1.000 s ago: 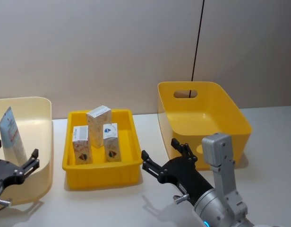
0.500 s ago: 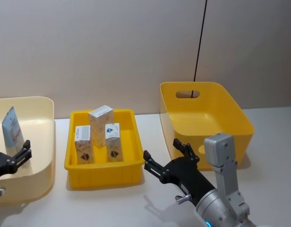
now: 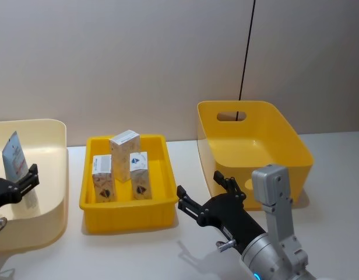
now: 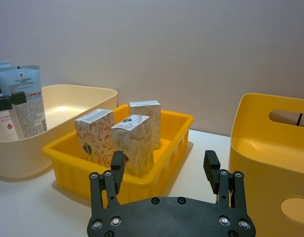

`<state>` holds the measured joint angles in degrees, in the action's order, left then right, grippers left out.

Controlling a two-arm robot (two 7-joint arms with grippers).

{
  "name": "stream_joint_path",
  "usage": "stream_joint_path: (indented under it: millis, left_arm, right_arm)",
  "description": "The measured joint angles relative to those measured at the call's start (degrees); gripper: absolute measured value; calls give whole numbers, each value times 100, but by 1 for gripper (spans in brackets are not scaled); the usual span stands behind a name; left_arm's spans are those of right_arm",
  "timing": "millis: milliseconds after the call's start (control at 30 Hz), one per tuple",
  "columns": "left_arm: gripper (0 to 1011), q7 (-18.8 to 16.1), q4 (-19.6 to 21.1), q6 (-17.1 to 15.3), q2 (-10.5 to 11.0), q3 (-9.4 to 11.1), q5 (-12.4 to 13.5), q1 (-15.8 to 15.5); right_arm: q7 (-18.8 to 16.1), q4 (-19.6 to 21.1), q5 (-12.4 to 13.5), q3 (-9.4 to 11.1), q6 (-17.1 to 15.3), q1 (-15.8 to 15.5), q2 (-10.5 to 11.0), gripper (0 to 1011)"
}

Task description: Bimanual collaborative sorting of washing and personal care products

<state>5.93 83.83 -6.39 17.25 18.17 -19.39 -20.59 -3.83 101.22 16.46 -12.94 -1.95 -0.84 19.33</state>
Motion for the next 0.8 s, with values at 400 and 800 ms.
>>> stream_joint_path:
  millis: [400, 800]
  left_arm:
    - [1003, 88, -346, -202, -129, 53, 56, -299]
    - [981, 12, -613, -356, -252, 116, 218, -536]
  right_arm:
    - [0, 0, 0, 0, 0, 0, 0, 1001]
    - [0, 0, 0, 0, 0, 0, 0, 1001]
